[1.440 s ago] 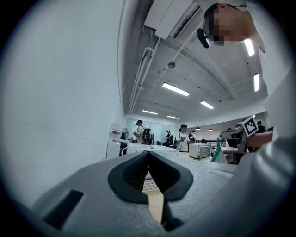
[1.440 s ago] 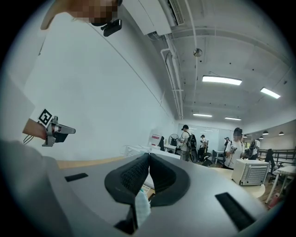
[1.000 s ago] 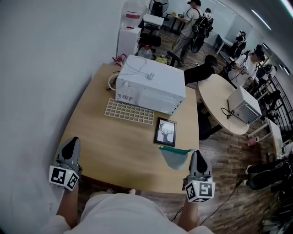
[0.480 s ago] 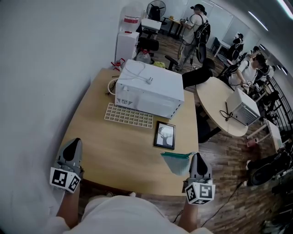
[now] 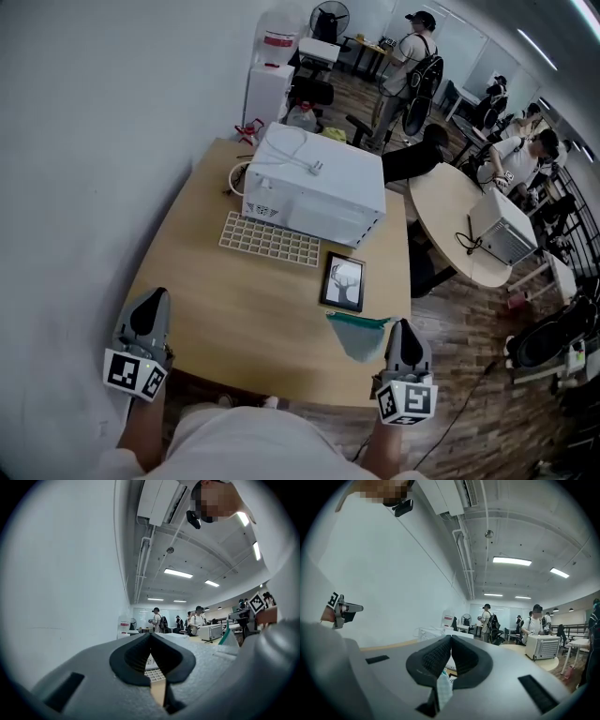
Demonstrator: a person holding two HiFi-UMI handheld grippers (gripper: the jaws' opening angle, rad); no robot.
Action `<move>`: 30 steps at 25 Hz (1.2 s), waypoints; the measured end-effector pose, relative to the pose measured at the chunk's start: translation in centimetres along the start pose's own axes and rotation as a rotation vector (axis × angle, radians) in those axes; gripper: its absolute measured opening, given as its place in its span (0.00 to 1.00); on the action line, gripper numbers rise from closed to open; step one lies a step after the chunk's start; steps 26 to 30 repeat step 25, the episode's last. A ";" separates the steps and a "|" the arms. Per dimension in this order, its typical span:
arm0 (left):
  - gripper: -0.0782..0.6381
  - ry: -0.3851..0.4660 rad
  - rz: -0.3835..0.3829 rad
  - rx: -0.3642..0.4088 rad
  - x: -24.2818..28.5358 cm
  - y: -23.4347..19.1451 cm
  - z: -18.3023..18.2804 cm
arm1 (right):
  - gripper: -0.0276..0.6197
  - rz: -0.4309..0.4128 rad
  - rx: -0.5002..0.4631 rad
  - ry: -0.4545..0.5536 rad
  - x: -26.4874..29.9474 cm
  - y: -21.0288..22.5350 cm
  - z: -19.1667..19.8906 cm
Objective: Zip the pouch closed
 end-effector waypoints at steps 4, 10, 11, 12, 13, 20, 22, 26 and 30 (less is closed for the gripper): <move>0.13 0.019 -0.006 -0.006 -0.1 -0.3 -0.1 | 0.05 0.007 0.004 0.019 0.1 -0.4 -0.1; 0.13 0.020 0.000 -0.019 0.7 -0.2 0.4 | 0.05 -0.008 -0.001 0.015 0.8 -0.6 0.0; 0.13 0.021 0.003 -0.020 0.8 -0.1 0.4 | 0.05 -0.010 -0.002 0.014 0.8 -0.6 0.0; 0.13 0.022 0.007 -0.018 0.9 0.1 0.3 | 0.05 -0.011 -0.003 0.013 0.9 -0.6 0.0; 0.13 0.025 0.012 -0.014 1.0 0.2 0.3 | 0.05 -0.013 -0.003 0.014 0.9 -0.7 0.0; 0.13 0.037 0.025 -0.010 1.4 0.6 0.1 | 0.05 -0.034 -0.007 0.030 1.2 -1.2 -0.4; 0.13 0.037 0.026 -0.011 1.4 0.7 0.2 | 0.05 -0.037 -0.004 0.037 1.3 -1.3 -0.5; 0.13 0.034 0.027 -0.014 1.4 0.8 0.3 | 0.05 -0.040 0.003 0.047 1.3 -1.4 -0.6; 0.13 0.034 0.027 -0.014 1.4 0.8 0.3 | 0.05 -0.040 0.003 0.047 1.3 -1.4 -0.6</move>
Point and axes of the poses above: the fingertips, and each gripper's own axes: x forward along the fingers, y to its right, z out of its underside, the point moved 9 cm from there along -x, backward along the fingers, and after that the axes turned 10 degrees about -z, right-handed, at the moved point
